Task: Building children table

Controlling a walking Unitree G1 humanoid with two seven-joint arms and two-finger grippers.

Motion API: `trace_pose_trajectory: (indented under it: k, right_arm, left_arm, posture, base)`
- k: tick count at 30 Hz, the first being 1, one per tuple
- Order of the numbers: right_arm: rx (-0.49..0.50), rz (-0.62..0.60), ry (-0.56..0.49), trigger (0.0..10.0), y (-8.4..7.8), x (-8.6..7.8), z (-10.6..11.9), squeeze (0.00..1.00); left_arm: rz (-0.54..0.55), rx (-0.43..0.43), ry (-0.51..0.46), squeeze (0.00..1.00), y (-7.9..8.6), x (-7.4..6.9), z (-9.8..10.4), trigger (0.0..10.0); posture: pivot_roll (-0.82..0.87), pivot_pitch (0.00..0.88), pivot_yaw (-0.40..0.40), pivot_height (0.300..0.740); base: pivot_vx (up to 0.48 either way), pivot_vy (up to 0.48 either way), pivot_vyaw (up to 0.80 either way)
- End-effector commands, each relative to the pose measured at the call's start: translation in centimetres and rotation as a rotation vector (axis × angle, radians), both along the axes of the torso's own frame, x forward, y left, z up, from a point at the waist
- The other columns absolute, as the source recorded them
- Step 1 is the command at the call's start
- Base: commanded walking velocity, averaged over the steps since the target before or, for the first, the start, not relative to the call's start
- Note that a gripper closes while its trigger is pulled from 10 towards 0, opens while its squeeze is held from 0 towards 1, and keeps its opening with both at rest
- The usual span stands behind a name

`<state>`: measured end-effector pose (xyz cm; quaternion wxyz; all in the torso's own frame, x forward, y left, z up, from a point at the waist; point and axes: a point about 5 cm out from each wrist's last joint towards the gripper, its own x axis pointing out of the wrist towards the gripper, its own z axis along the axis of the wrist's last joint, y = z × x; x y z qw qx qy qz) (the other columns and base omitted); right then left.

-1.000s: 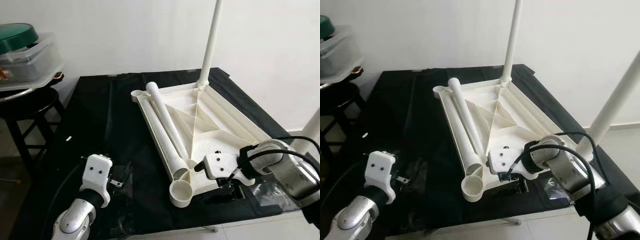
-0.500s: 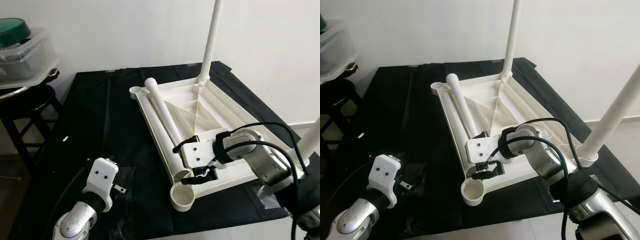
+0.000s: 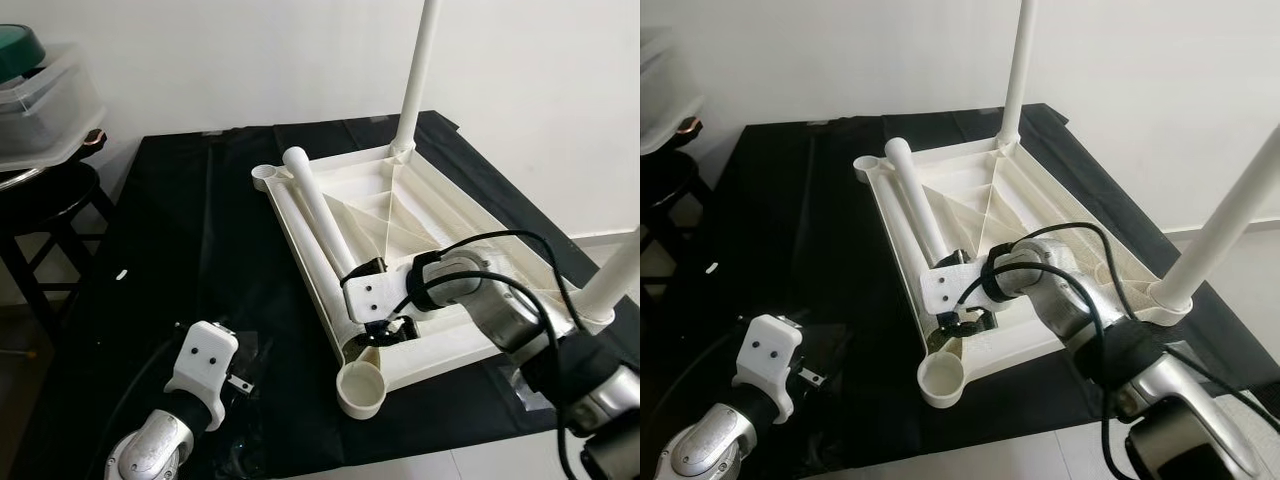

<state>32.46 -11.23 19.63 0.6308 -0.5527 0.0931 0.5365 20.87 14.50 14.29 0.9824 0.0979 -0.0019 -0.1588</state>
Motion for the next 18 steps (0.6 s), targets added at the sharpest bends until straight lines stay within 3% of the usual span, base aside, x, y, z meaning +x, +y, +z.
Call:
trace_pose_trajectory:
  k: [1, 8, 11, 18]
  right_arm:
    - [-0.005, -0.017, -0.03, 10.0, 0.6, 0.1, -0.1, 0.0]
    - [0.025, -0.056, -0.054, 10.0, 1.2, 0.2, -0.6, 0.0]
    - [0.0, -0.131, -0.147, 10.0, 1.9, 0.3, -2.1, 0.0]
    - [0.008, -0.172, -0.23, 10.0, 2.8, -0.5, -3.9, 0.0]
  left_arm:
    - [-0.003, 0.024, 0.019, 0.0, 0.2, -0.2, -0.2, 10.0]
    - [-0.004, 0.025, 0.018, 0.0, 0.2, -0.2, -0.2, 10.0]
    - [-0.003, 0.024, 0.016, 0.0, 0.2, -0.1, -0.2, 10.0]
    - [-0.002, 0.023, 0.014, 0.0, 0.1, -0.1, -0.1, 10.0]
  posture:
    - [0.03, 0.131, 0.006, 0.74]
    - [0.02, 0.135, 0.007, 0.74]
    - [0.02, 0.134, 0.007, 0.74]
    - [0.02, 0.134, 0.005, 0.74]
  base:
    - [0.0, 0.0, 0.0]
    - [0.0, 0.0, 0.0]
    - [0.0, 0.0, 0.0]
    - [0.0, 0.0, 0.0]
